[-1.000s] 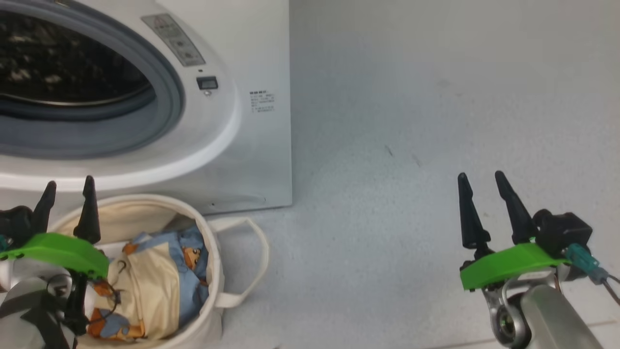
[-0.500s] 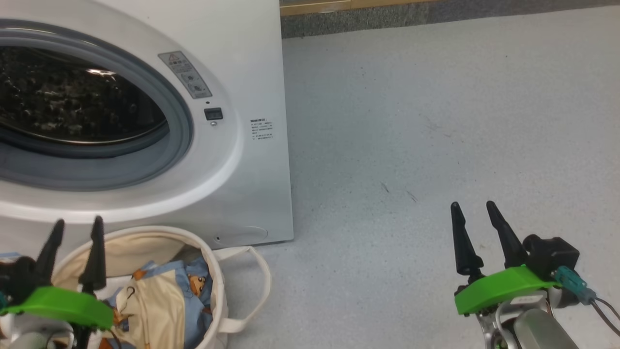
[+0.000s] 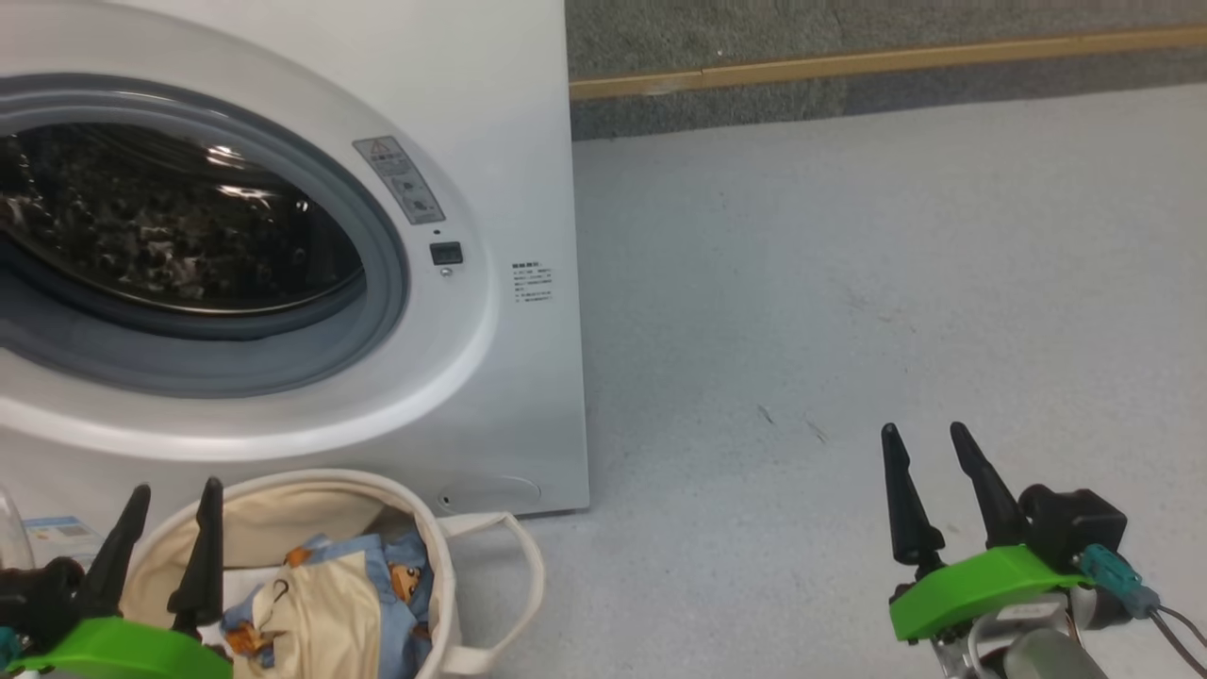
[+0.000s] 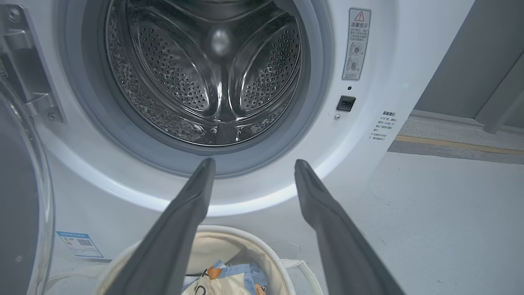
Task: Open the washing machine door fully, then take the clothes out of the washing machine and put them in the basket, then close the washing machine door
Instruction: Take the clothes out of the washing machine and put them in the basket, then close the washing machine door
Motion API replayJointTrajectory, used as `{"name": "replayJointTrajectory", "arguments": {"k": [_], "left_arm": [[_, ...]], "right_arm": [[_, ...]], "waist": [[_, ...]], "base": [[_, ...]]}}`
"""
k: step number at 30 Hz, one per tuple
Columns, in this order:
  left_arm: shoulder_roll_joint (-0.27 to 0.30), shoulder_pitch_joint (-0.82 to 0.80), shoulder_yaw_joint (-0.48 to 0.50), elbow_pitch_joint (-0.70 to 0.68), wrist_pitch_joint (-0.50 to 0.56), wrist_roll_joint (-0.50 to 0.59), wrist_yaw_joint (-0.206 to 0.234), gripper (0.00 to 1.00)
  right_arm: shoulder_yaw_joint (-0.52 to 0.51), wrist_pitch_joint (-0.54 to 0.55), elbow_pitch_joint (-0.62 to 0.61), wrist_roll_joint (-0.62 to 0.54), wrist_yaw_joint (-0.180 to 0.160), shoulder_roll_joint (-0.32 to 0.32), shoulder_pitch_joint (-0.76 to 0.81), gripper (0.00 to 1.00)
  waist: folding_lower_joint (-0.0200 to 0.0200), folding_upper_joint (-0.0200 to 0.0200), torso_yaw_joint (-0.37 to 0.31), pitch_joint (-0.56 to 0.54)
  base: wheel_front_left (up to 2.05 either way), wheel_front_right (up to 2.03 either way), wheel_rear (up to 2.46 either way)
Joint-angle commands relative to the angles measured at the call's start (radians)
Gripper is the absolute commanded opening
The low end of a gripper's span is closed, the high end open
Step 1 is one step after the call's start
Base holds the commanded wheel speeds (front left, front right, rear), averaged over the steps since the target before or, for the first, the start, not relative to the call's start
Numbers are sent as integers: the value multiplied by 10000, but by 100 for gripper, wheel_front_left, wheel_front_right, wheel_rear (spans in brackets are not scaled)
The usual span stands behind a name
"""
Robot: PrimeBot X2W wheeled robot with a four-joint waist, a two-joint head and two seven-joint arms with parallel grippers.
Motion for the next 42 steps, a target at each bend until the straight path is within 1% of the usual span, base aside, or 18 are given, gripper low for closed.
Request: {"name": "replayJointTrajectory", "arguments": {"k": [1,15,34,42], "left_arm": [[401,-266,399,-395,8,-31,14,100],[552,139,332,-783,16,-19,124,100],[691,216,309,-780,38,-295,119,100],[780,148,318,-874,39,-321,198,100]], "right_arm": [[236,-124,-275,-63,40,-121,-62,100],[291,-124,-241,-41,40,-153,-17,100],[277,-124,-173,-19,40,-113,-29,100],[249,-124,-179,-20,40,-90,1,100]], "waist": [[0,-1,53,-75],[0,-1,106,-245],[0,-1,132,-301],[0,-1,197,-252]], "base": [[0,0,0],[0,0,0],[-1,0,0],[-97,49,48]]}}
